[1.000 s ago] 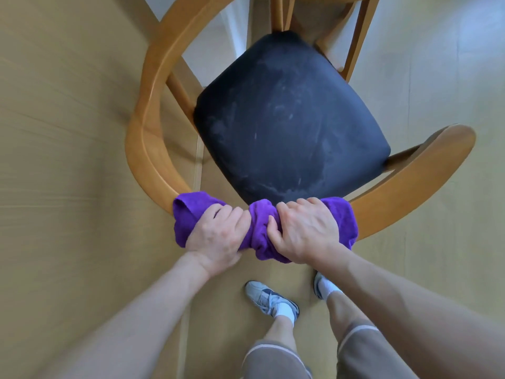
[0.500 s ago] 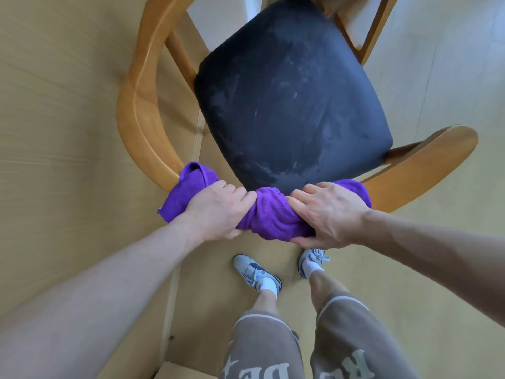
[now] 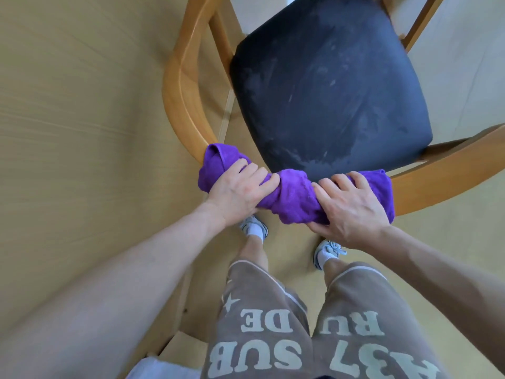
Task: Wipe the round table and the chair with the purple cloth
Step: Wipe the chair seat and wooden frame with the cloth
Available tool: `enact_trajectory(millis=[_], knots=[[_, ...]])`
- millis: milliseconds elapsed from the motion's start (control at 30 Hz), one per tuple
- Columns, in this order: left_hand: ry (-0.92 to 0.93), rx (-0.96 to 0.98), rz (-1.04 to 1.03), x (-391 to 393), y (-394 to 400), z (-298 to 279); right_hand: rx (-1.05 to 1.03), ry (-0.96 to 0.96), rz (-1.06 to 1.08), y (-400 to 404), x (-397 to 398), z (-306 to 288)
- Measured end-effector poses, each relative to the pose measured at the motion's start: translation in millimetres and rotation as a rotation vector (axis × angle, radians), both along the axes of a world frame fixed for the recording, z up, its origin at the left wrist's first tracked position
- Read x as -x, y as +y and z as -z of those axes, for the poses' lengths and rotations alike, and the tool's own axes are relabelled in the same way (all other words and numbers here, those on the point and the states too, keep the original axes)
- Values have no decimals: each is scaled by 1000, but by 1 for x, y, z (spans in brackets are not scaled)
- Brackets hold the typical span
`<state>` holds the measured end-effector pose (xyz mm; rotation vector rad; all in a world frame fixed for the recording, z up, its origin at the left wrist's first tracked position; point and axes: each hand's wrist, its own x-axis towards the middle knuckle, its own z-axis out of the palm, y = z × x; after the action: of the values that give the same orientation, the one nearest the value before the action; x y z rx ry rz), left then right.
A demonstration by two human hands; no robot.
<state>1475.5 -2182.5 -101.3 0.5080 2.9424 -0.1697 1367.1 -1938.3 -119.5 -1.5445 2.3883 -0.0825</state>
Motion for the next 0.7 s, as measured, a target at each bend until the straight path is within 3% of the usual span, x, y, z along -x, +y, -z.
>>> enact_trajectory(millis=[267, 500, 700], knots=[[70, -23, 219, 5, -92, -21, -128, -173, 248, -88, -57, -16], [-34, -42, 396, 40, -177, -40, 99, -244, 542, -176, -78, -18], [-121, -124, 403, 73, -224, -43, 161, -288, 671, -228, -73, -39]])
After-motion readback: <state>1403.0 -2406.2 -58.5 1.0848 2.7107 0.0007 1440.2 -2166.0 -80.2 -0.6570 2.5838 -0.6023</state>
